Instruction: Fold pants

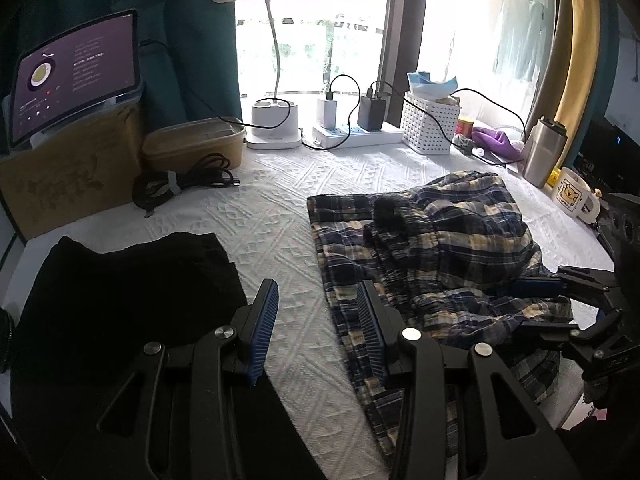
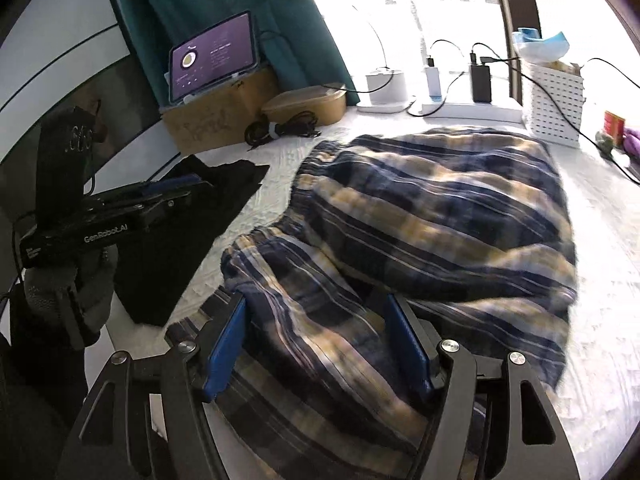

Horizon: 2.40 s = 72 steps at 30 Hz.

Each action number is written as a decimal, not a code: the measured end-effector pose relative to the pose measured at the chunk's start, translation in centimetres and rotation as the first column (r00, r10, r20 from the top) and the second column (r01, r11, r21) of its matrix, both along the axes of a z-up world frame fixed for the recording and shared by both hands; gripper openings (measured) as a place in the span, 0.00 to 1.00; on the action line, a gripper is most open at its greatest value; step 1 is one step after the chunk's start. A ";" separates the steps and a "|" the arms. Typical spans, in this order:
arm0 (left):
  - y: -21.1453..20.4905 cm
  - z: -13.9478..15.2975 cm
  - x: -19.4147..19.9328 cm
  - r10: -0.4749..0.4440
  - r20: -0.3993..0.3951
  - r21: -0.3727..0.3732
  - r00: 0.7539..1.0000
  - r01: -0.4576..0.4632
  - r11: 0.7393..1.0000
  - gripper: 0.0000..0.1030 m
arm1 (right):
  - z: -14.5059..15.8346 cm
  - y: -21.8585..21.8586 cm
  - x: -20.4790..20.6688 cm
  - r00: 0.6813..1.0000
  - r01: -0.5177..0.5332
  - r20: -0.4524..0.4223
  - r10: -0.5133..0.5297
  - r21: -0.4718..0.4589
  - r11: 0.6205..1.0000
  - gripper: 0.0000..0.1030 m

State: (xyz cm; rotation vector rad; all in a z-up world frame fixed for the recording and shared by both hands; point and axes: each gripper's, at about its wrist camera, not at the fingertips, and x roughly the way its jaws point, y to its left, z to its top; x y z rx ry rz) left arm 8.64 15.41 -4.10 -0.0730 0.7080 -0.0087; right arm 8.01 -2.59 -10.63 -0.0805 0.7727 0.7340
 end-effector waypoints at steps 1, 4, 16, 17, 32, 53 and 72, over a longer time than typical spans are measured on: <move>-0.2 0.1 0.0 0.000 -0.001 0.002 1.000 0.000 1.000 0.39 | 0.1 -0.3 -0.1 1.000 0.005 0.002 -0.005 0.004 1.000 0.69; -1.2 0.2 0.1 -0.006 0.000 0.009 1.000 0.006 1.000 0.39 | 0.4 -1.7 -0.5 1.000 0.025 0.009 -0.025 0.018 1.000 0.69; -4.3 -1.7 0.9 -0.045 -0.060 -0.120 0.997 0.038 0.992 0.39 | -0.3 -6.5 -1.9 0.993 0.115 0.009 -0.115 0.037 0.993 0.69; -4.6 -2.0 1.0 -0.046 -0.070 -0.121 0.996 0.037 0.992 0.39 | -0.6 -7.1 -2.0 0.991 0.132 0.003 -0.132 0.038 0.991 0.69; -5.7 -4.0 1.1 -0.077 -0.057 -0.128 0.995 0.069 0.989 0.37 | -2.6 -12.7 -1.7 0.955 0.291 -0.081 -0.285 0.082 0.953 0.37; -1.5 -0.4 1.4 -0.107 0.052 -0.097 0.993 0.112 0.989 0.60 | 1.7 -14.3 -2.1 0.942 0.326 0.091 -0.324 -0.003 0.945 0.80; -2.0 -4.9 11.8 -0.351 -0.051 -0.191 0.935 0.336 0.922 0.40 | 2.5 -12.2 9.0 0.947 0.308 0.077 -0.313 0.066 0.949 0.59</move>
